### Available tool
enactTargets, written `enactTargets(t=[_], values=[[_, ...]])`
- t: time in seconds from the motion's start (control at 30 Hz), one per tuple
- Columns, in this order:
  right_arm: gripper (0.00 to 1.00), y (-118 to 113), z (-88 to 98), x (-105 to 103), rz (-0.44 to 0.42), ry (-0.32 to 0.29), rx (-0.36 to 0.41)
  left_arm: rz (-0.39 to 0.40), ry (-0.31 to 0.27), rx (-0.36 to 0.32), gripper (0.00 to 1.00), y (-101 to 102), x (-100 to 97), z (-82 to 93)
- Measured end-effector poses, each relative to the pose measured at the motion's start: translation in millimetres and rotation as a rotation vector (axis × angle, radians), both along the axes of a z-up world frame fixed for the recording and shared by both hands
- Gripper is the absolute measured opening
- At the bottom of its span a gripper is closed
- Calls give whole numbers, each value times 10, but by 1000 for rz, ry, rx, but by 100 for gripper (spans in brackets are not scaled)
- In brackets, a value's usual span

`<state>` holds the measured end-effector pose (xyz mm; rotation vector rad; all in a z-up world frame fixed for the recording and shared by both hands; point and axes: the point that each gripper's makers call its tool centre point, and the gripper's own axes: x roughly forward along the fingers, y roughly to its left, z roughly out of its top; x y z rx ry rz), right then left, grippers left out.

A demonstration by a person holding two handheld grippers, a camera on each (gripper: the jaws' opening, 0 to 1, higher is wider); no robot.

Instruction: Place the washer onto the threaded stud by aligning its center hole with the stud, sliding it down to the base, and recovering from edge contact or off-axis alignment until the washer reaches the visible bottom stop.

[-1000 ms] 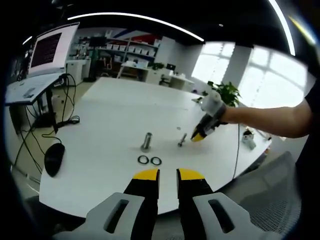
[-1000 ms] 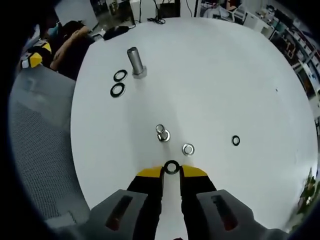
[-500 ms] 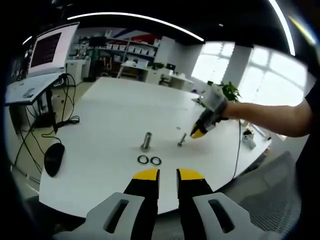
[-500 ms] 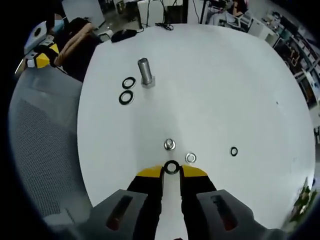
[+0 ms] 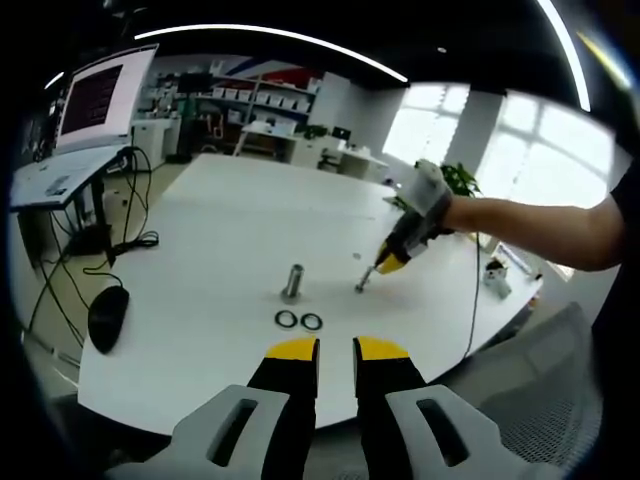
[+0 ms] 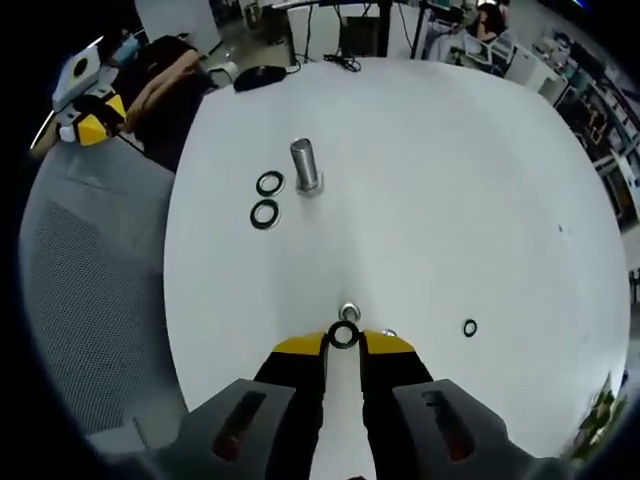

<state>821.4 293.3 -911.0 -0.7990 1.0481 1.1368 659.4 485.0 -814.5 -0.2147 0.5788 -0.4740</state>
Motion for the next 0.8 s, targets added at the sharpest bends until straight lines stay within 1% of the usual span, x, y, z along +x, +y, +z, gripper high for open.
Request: enactTargets(t=[0.2, 0.37, 0.8], values=[[15, 72, 2, -9, 25, 0, -6, -1, 0, 0, 11, -3, -2, 1], [15, 64, -19, -5, 46, -8, -28, 0, -1, -1, 11, -3, 2, 4], [15, 23, -23, 39, 35, -6, -32, -1, 0, -1, 11, -3, 4, 2]])
